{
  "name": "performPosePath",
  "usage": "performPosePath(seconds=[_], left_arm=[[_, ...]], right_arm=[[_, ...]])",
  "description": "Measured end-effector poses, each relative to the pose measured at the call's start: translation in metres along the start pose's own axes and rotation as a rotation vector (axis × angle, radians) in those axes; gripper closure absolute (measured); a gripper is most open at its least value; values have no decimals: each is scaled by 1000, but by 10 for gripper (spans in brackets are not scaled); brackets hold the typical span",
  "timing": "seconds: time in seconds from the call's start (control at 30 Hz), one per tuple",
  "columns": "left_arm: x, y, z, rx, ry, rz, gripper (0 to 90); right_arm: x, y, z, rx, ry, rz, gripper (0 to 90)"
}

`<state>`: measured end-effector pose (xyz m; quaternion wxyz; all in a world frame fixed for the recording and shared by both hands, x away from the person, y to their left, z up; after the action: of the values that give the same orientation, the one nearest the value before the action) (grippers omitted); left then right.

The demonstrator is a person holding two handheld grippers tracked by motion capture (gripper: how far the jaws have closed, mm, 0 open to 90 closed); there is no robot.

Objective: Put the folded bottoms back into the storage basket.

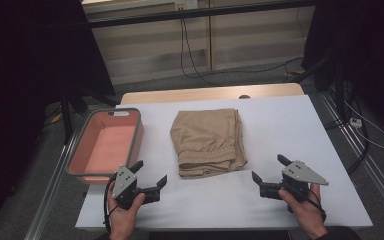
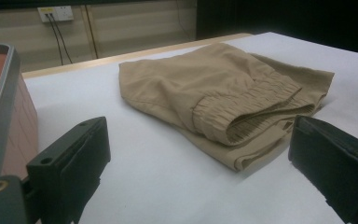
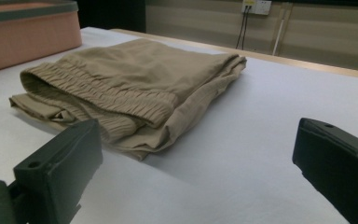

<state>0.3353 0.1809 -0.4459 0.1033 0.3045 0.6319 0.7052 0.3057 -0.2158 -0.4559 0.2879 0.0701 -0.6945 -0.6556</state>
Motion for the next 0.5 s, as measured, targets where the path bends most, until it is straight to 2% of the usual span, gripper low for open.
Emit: performPosePath(seconds=[0.27, 0.37, 0.5], left_arm=[[-1, -3, 2, 13, -11, 9, 55], [-2, -3, 1, 1, -19, 17, 55], [0, -4, 1, 4, -21, 20, 55]], right_arm=[[-15, 4, 9, 10, 29, 25, 16], [-20, 5, 14, 8, 57, 34, 17], [-29, 7, 24, 38, 101, 53, 39]])
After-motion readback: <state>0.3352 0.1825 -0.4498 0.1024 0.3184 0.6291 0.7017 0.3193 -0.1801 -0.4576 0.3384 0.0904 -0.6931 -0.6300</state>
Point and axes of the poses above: each handheld gripper's, and its own axes: x roughly backward along the jaws, y roughly out of its top, z roughly to its left, the point moved 4 cm from there along -x, roughly forward along the jaws, and after that the axes turned 5 degrees about y, right-handed, at the moved point
